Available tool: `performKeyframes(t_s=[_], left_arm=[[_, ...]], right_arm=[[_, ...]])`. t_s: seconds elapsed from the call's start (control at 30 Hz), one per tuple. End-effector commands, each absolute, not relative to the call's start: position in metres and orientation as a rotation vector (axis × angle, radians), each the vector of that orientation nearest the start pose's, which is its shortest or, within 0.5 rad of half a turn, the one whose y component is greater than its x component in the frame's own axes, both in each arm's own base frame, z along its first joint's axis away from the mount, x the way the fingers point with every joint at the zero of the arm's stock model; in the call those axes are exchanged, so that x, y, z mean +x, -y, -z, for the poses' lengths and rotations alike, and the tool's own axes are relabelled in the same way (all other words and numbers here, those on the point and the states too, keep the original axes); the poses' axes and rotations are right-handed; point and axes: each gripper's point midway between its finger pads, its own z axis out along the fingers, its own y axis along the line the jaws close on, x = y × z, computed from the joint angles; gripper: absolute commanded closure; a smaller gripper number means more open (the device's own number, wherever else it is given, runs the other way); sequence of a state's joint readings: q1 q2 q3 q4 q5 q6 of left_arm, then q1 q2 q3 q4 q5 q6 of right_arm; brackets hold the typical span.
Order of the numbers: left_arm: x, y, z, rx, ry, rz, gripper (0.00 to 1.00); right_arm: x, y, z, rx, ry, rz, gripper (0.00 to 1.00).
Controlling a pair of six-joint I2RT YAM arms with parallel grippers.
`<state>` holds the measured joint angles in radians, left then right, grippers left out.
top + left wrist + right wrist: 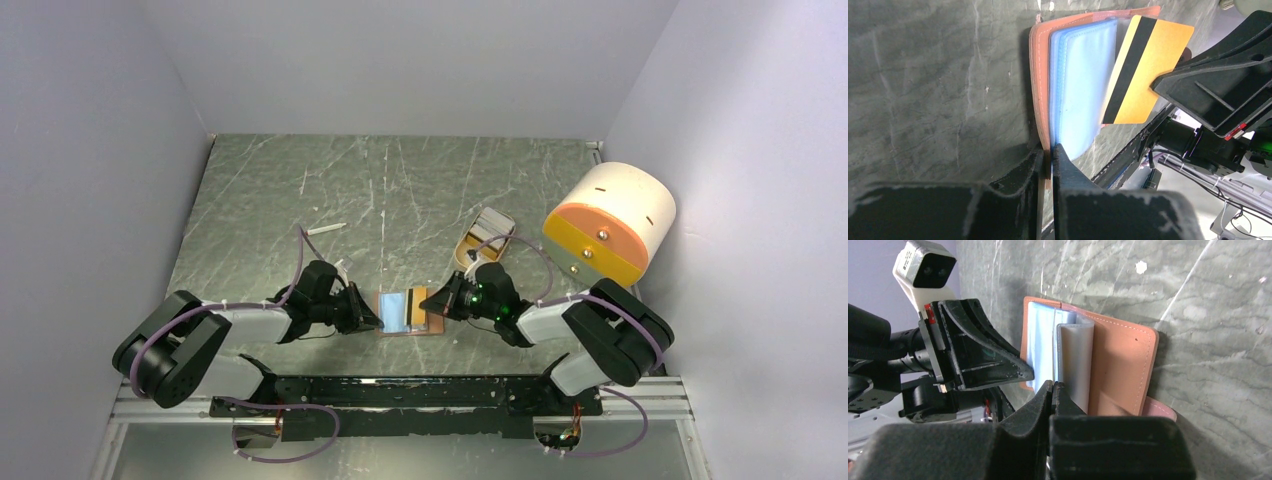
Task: Put the credit cards into the card holder
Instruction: Insert the credit card into the card holder.
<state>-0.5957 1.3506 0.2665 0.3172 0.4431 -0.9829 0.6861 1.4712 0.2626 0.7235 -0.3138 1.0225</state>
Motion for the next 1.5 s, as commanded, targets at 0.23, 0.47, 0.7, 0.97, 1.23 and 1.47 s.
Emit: performKeyframes(t_s=[0.23, 0.47, 0.7, 0.97, 1.23, 1.47], left_arm=[[0.166, 0.245, -0.023, -0.191, -2.604, 1.212, 0.88], [0.167, 0.244, -0.023, -0.188, -2.606, 1.200, 0.88], [0.170, 0.248, -0.026, -0.177, -2.612, 1.209, 0.88], [0.172, 0.245, -0.026, -0.158, -2.622, 1.165, 0.88], [0.171, 0.244, -0.024, -0.172, -2.629, 1.166, 0.88], [0.172, 0.246, -0.025, -0.177, -2.630, 1.167, 0.89]], right_arm=[[0.190, -0.280, -0.033, 0.213, -2.383, -1.351, 1.00], [0.189, -0.276, -0.021, 0.214, -2.453, -1.269, 1.00], [0.186, -0.275, -0.015, 0.179, -2.501, -1.232, 1.00], [0.188, -0.268, -0.006, 0.193, -2.574, -1.116, 1.00], [0.181, -0.259, -0.002, 0.216, -2.585, -1.090, 1.00], [0.181, -0.250, -0.005, 0.235, -2.554, -1.053, 1.00]])
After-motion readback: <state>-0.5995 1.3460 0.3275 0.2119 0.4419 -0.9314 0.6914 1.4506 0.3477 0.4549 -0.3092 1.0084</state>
